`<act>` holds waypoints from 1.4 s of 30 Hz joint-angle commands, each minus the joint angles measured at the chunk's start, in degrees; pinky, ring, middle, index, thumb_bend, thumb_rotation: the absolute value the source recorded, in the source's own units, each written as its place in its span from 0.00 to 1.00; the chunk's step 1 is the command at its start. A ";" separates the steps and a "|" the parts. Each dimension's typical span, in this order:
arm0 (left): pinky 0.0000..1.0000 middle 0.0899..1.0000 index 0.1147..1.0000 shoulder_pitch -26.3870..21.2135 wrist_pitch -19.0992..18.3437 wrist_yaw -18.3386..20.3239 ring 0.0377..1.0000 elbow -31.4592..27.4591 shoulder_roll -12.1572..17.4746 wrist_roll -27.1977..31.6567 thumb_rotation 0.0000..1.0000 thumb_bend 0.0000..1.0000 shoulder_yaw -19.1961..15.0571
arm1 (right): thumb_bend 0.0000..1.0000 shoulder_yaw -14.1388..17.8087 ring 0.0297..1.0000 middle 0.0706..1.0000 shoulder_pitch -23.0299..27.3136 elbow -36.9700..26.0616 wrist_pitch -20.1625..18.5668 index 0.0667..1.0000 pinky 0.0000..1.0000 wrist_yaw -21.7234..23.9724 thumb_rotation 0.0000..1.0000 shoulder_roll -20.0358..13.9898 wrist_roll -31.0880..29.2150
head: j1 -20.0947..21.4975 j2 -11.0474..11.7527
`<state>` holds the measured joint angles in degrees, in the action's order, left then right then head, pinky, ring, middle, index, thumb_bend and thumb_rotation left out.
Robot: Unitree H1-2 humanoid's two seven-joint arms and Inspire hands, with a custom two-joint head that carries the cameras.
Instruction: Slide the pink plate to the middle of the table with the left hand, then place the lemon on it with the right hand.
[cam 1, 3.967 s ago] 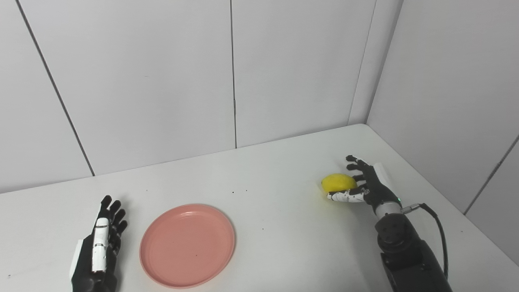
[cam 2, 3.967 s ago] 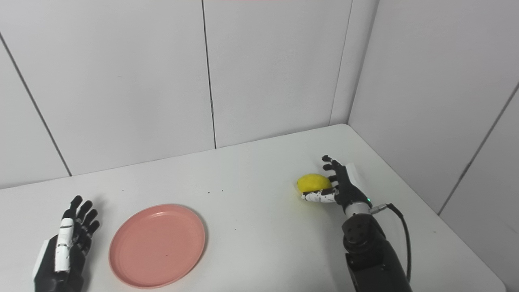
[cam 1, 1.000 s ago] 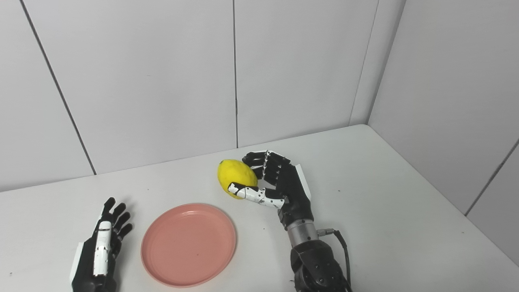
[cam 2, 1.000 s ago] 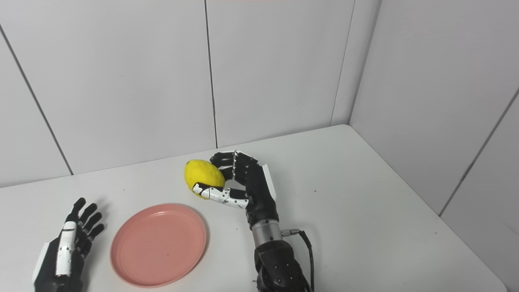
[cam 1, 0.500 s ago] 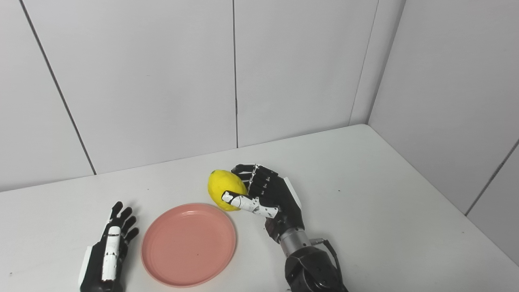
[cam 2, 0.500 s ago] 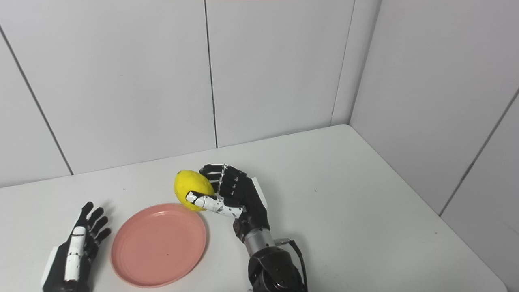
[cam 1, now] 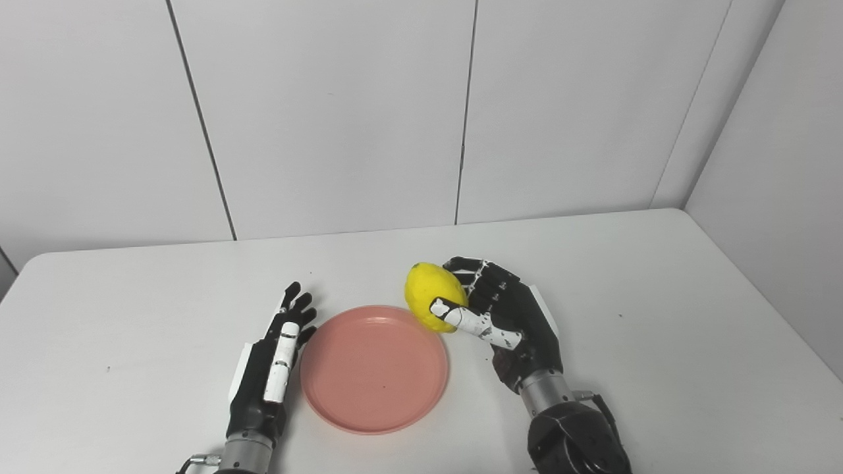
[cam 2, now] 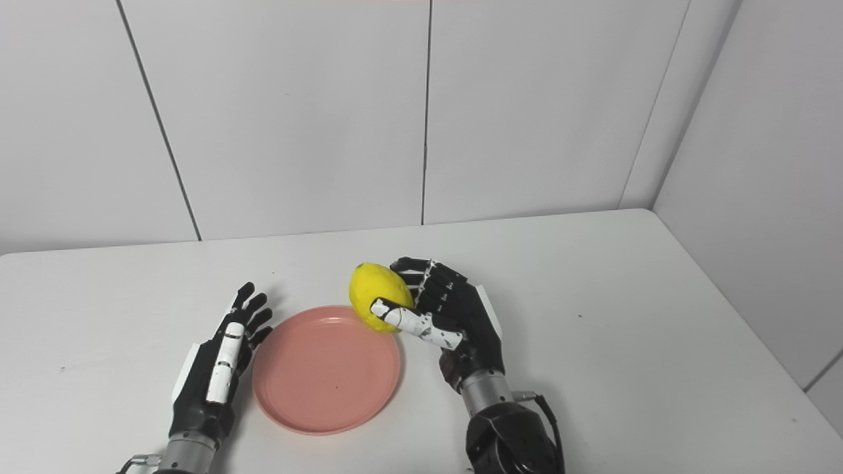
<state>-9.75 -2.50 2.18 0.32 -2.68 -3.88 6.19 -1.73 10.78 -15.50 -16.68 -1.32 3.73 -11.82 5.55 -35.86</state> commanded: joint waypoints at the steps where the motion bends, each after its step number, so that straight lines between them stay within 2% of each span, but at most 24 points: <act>1: 0.88 0.93 0.92 -1.29 0.56 -0.90 0.91 -2.04 -1.26 -1.58 1.00 0.54 1.00 | 0.52 -0.73 0.44 0.41 1.30 -1.61 1.62 0.48 0.55 1.35 0.00 -0.50 1.03 | -1.15 -0.06; 2: 0.88 0.93 0.91 -1.31 0.64 -1.03 0.91 -1.95 -1.34 -1.79 1.00 0.54 1.08 | 0.52 -0.82 0.45 0.41 1.27 -1.57 1.75 0.48 0.55 1.47 0.00 -0.62 1.25 | -1.15 -0.06; 3: 0.88 0.93 0.91 -1.38 0.95 -1.41 0.91 -1.61 -1.58 -2.47 1.00 0.53 1.31 | 0.52 -1.05 0.45 0.42 1.15 -1.55 2.11 0.48 0.54 1.73 0.00 -0.98 1.80 | -3.48 -0.30; 6: 0.87 0.92 0.91 -1.54 0.86 -2.88 0.90 -1.15 -2.29 -4.77 1.00 0.54 1.99 | 0.52 -1.60 0.44 0.42 0.89 -1.64 3.09 0.48 0.52 2.44 0.00 -2.00 3.07 | -5.34 -0.55; 8: 0.85 0.92 0.90 -1.72 0.71 -3.91 0.90 -0.93 -2.79 -6.36 1.00 0.57 2.31 | 0.52 -2.20 0.44 0.43 0.84 -1.66 4.00 0.48 0.51 2.74 0.00 -2.79 4.59 | -6.41 -0.77; 18: 0.87 0.92 0.90 -2.23 0.38 -5.05 0.90 -0.24 -4.53 -7.16 1.00 0.63 1.88 | 0.52 -3.41 0.43 0.45 0.96 -1.54 5.57 0.46 0.44 3.42 0.00 -3.74 9.33 | -7.79 -1.32; 22: 0.87 0.92 0.89 -2.26 0.20 -5.29 0.90 -0.29 -4.77 -7.50 1.00 0.65 1.71 | 0.52 -4.33 0.43 0.45 1.09 -1.09 6.89 0.46 0.44 3.69 0.00 -4.30 11.60 | -7.45 -1.62; 28: 0.88 0.92 0.90 -2.18 -0.22 -4.98 0.90 -0.71 -4.85 -7.10 1.00 0.66 1.39 | 0.52 -5.63 0.44 0.46 1.67 0.91 10.86 0.45 0.47 3.94 0.00 -4.92 14.29 | -6.64 -1.89; 29: 0.88 0.92 0.90 -2.19 -0.38 -4.75 0.90 -0.98 -4.52 -7.31 1.00 0.66 1.47 | 0.52 -6.23 0.44 0.46 1.94 1.42 11.79 0.45 0.47 3.91 0.00 -5.14 15.48 | -5.03 -2.51; 35: 0.88 0.93 0.92 -2.16 -1.03 -3.73 0.92 -2.23 -3.34 -7.14 1.00 0.60 1.51 | 0.52 -8.90 0.45 0.46 3.28 3.80 15.69 0.45 0.49 3.58 0.00 -6.17 21.63 | -2.69 -3.29; 38: 0.88 0.93 0.92 -2.11 -0.57 -2.97 0.92 -2.61 -2.87 -6.23 1.00 0.57 1.40 | 0.52 -10.18 0.45 0.45 3.83 4.42 15.96 0.46 0.50 2.65 0.00 -6.32 25.81 | -1.82 -3.68; 42: 0.88 0.93 0.92 -2.11 -0.87 -2.52 0.92 -3.19 -2.68 -5.74 1.00 0.55 1.25 | 0.52 -11.06 0.46 0.43 4.19 5.01 15.78 0.47 0.55 1.90 0.00 -5.97 29.44 | -1.22 -4.04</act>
<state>-9.83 -3.79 -0.57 -0.61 -5.04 -9.99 7.37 -12.68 12.86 -9.81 -4.31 1.41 -2.62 16.71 4.39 -39.81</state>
